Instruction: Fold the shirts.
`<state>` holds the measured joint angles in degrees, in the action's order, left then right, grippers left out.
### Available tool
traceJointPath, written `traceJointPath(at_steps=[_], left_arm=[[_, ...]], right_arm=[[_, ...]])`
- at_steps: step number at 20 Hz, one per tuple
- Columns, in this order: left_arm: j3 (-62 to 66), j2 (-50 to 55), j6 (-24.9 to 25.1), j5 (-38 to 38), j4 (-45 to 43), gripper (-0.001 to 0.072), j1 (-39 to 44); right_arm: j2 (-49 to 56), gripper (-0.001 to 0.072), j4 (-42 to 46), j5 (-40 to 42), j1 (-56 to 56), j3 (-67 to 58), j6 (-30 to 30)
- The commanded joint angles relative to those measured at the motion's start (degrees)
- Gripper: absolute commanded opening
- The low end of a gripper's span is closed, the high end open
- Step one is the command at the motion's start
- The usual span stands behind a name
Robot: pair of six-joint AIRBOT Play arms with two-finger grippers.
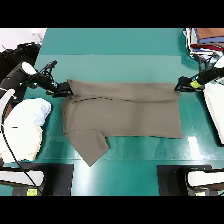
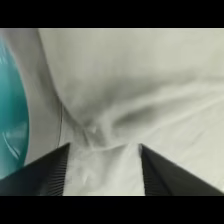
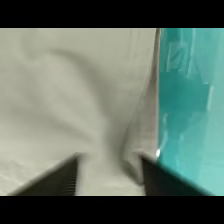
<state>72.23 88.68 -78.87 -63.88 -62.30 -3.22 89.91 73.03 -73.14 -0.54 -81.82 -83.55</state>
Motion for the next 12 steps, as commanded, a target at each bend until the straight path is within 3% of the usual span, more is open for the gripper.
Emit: traceJointPath(at_steps=[1,6,12], left_arm=[[-1.7,-2.1,-2.2,-1.6,-2.2,0.0492,0.3],[-13.9,-18.0,-7.3,-6.7,-13.4,0.0492,0.3],[-38.3,-36.1,-11.1,-9.3,-4.7,0.0492,0.4]], right_arm=[[-3.0,0.047,-2.9,0.0,-0.7,4.9,-0.1],[-15.4,0.047,-2.6,0.6,-3.4,14.2,0.0],[-24.1,0.0453,-6.6,5.3,-6.6,21.3,0.0]])
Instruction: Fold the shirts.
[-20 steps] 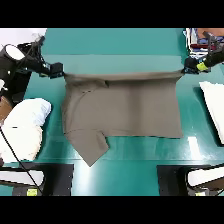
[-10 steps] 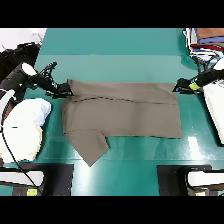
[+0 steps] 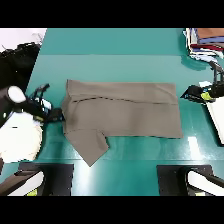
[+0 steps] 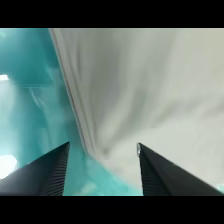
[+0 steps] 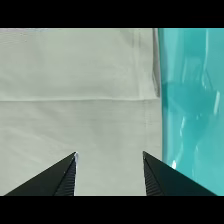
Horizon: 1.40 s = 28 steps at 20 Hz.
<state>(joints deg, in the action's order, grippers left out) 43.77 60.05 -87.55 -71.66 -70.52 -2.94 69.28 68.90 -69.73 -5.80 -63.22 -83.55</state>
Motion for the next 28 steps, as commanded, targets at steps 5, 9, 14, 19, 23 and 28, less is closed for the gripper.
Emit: traceJointPath(at_steps=[5,9,14,19,23,28], left_arm=[[-18.8,-10.5,-3.5,1.3,7.4,0.0492,0.1],[-22.0,-10.5,-2.0,7.7,13.6,0.0491,3.2],[-22.1,-10.4,-2.4,14.2,17.4,0.0066,10.6],[-16.7,-10.5,-1.8,10.5,16.7,0.0026,10.6],[-12.9,-10.5,-1.4,10.8,17.0,0.0026,10.6],[-12.5,-10.5,-1.4,10.8,17.0,0.0027,10.6]], right_arm=[[-4.4,0.0447,-3.4,1.9,-0.5,1.7,0.0],[-4.3,0.0447,-3.4,2.2,1.6,0.5,0.0],[-4.3,0.0447,-3.2,-1.2,2.0,0.5,0.0],[-7.3,0.0447,1.6,-10.0,-5.9,7.7,0.0],[-11.0,0.0462,4.6,-13.2,-15.1,22.1,0.0],[-11.0,0.045,-3.7,-6.9,-19.6,32.4,0.0]])
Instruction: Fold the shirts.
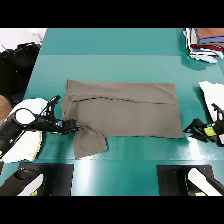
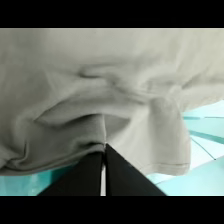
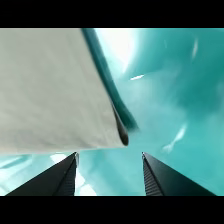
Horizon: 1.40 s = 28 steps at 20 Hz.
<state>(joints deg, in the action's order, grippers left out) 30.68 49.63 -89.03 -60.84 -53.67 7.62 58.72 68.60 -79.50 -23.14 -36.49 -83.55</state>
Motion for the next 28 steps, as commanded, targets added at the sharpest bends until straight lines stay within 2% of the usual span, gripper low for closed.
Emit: traceJointPath(at_steps=[1,3,4,6,8,13,17,20,22,24,28], left_arm=[[0.6,0.0,0.1,0.0,0.1,0.0027,0.0],[0.6,0.0,0.1,0.0,0.1,0.0027,0.0],[0.6,0.0,0.1,-0.1,0.1,0.0027,0.0],[0.6,0.0,0.2,-0.1,0.1,0.0026,0.0],[0.8,0.0,1.0,-1.3,-0.2,0.0026,0.0],[3.1,-3.3,0.9,-8.5,-5.2,0.0025,0.0],[3.1,-13.7,-2.3,-18.8,-7.6,0.0025,0.0],[6.0,-17.3,-3.7,-23.1,-7.2,0.0026,0.0],[9.4,-16.1,-3.5,-19.9,-7.3,0.0026,0.0],[12.3,-12.5,-1.0,-13.5,-7.5,0.0026,0.0],[17.2,1.2,3.5,-2.4,-8.1,0.0027,-0.1]], right_arm=[[-0.4,0.0449,-3.8,4.2,-1.4,6.4,0.0],[-0.4,0.0439,-4.6,7.3,1.0,7.3,0.0],[-0.4,0.0385,-4.6,8.5,2.2,7.2,0.0],[-0.5,0.0235,-4.6,10.2,4.2,7.2,0.0],[-0.5,0.002,-4.5,10.3,5.7,7.2,0.0],[-8.2,0.0018,-1.6,6.3,7.8,7.1,0.1],[-17.6,0.0017,4.2,-5.2,6.0,2.0,0.1],[-22.4,0.0016,6.1,-8.8,4.2,-4.6,0.1],[-21.2,0.0016,6.0,-8.6,4.2,-8.9,0.1],[-16.5,0.0016,5.9,-7.8,4.2,-12.2,0.2],[-3.7,0.0016,6.0,-3.5,10.1,-18.8,1.4]])
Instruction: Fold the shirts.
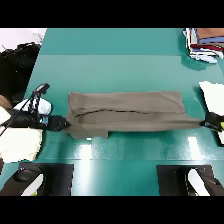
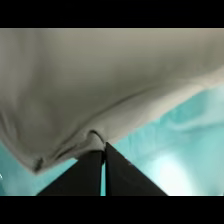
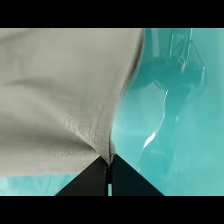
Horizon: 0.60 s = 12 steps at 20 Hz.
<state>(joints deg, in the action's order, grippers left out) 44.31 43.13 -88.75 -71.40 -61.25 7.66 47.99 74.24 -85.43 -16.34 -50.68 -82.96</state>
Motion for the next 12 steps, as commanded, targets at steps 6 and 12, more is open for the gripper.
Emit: traceJointPath(at_steps=[6,12], left_arm=[[18.5,30.5,6.8,13.9,-1.6,0.0027,-0.2],[26.8,36.1,6.2,19.2,-6.1,0.0027,-0.2]], right_arm=[[27.3,0.0018,0.2,6.0,11.7,-18.4,0.5],[39.2,0.0019,-6.1,5.9,10.3,-30.3,0.5]])
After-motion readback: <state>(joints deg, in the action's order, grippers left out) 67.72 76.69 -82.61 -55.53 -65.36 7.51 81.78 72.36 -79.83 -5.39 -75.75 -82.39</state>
